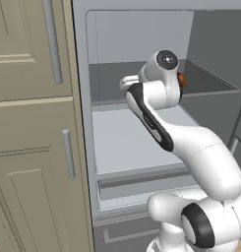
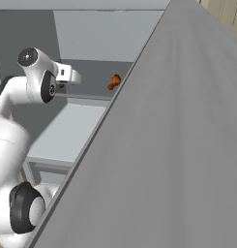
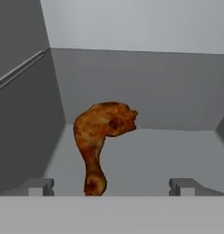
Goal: Place one lime and one chicken drumstick in each tupperware on the nearby counter, to pack two identical lunches.
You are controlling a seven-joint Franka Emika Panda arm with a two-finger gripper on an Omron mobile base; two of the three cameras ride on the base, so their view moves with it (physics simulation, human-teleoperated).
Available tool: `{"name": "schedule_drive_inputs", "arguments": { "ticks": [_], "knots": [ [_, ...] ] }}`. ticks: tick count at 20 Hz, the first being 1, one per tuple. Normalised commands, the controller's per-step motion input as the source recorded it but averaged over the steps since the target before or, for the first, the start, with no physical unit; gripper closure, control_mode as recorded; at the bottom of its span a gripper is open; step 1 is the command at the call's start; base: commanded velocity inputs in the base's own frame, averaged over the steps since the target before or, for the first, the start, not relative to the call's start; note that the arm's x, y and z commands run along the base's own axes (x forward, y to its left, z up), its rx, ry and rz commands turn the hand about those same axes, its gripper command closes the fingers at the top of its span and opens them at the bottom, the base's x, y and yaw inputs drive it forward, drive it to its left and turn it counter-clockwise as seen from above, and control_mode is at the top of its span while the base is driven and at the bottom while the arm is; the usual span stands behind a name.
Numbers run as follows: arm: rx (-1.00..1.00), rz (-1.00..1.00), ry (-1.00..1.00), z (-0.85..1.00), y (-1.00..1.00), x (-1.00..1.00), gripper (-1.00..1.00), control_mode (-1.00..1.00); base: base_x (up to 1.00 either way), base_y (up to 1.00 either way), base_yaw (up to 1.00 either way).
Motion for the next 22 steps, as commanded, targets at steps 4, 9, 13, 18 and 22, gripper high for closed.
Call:
{"name": "schedule_drive_inputs", "arguments": {
  "ticks": [4,9,13,18,22],
  "knots": [
    [-0.03,0.00,0.03,-0.18,0.10,0.42,-1.00,-1.00,0.00,0.00,0.00],
    [-0.03,0.00,0.01,-0.18,0.10,0.35,-1.00,-1.00,0.00,0.00,0.00],
    [-0.02,0.00,0.00,-0.14,0.05,0.41,-1.00,-1.00,0.00,0.00,0.00],
    [-0.03,0.00,0.04,-0.29,0.05,0.32,-1.00,-1.00,0.00,0.00,0.00],
    [-0.04,0.00,0.05,-0.51,0.01,0.08,-1.00,-1.00,0.00,0.00,0.00]
  ]
}}
